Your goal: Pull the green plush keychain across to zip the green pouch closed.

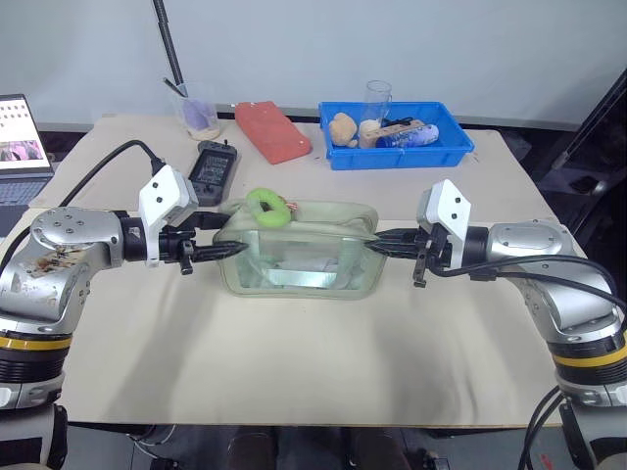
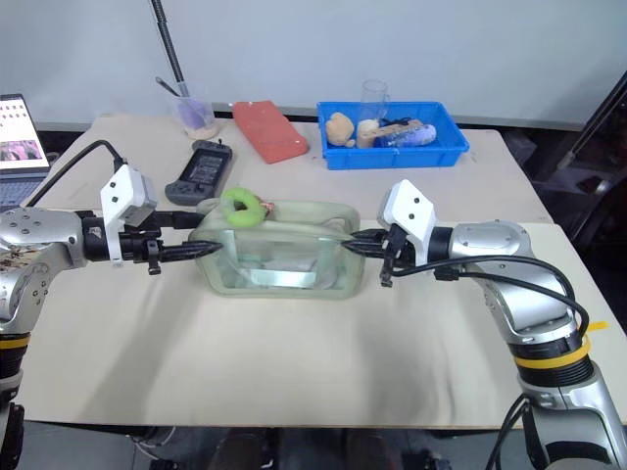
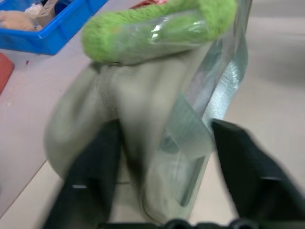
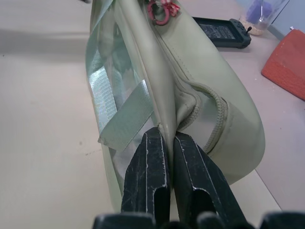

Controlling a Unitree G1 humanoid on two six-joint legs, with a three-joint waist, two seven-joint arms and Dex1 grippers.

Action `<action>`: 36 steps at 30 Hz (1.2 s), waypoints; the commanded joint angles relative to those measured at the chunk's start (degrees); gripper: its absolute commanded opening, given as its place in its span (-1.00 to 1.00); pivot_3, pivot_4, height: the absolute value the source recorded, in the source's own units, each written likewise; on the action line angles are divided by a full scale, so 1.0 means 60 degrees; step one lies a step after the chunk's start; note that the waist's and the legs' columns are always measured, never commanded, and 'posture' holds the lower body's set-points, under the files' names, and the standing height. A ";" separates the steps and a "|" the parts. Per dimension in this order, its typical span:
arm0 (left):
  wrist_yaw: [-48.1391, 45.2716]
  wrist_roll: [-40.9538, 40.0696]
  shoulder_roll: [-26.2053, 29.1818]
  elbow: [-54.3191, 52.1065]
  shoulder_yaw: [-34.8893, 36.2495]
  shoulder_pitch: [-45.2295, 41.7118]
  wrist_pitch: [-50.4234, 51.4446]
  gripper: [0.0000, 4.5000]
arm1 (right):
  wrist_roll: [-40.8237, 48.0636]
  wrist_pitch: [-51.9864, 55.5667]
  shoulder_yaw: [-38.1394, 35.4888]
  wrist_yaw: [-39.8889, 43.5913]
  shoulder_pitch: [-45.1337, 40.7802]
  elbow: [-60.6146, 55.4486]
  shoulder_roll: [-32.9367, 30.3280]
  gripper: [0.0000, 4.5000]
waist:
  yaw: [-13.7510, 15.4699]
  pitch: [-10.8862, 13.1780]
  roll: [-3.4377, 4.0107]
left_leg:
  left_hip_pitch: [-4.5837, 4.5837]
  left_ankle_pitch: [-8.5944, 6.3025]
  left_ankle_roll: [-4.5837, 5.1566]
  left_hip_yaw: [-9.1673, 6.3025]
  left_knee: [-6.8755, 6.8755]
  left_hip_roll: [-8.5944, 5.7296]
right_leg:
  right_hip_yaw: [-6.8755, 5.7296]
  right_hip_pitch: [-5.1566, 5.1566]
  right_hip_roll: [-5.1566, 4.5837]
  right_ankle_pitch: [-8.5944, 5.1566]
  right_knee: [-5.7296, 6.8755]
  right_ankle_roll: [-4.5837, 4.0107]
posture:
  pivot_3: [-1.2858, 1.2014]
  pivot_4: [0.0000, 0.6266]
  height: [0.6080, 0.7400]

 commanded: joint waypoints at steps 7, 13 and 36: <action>-0.0040 0.0158 0.0023 -0.0298 -0.0069 -0.0125 -0.0115 -1.00 | 0.0555 0.0480 -0.0556 0.0126 -0.1316 0.0018 -0.0046 -0.18 | -0.0023 0.0000 0.0000 | 0.0000 0.0000 0.0000 0.0000 0.0000 0.0000 | 0.0000 -0.0002 -0.0001 0.0000 0.0000 0.0000 | 0.03 -0.52 1.00; -0.0186 0.0286 0.0047 -0.0145 -0.0210 -0.0299 -0.0253 -1.00 | 0.0601 0.0560 0.0180 -0.0049 -0.2484 -0.0124 0.0872 0.78 | -0.0031 0.0000 0.0000 | 0.0003 0.0000 0.0000 0.0000 -0.0001 0.0001 | 0.0000 0.0000 0.0000 0.0000 0.0000 0.0000 | 0.03 -0.52 1.00; -0.0305 0.0269 -0.0081 -0.0198 -0.0312 -0.0330 -0.0288 -1.00 | -0.1116 -0.1636 0.1803 0.0073 -0.3157 0.1691 0.3454 -0.89 | -0.0019 0.0000 0.0001 | -0.0005 0.0000 -0.0001 -0.0001 -0.0001 0.0005 | -0.0005 -0.0009 0.0006 0.0002 0.0018 -0.0002 | 0.03 -0.52 1.00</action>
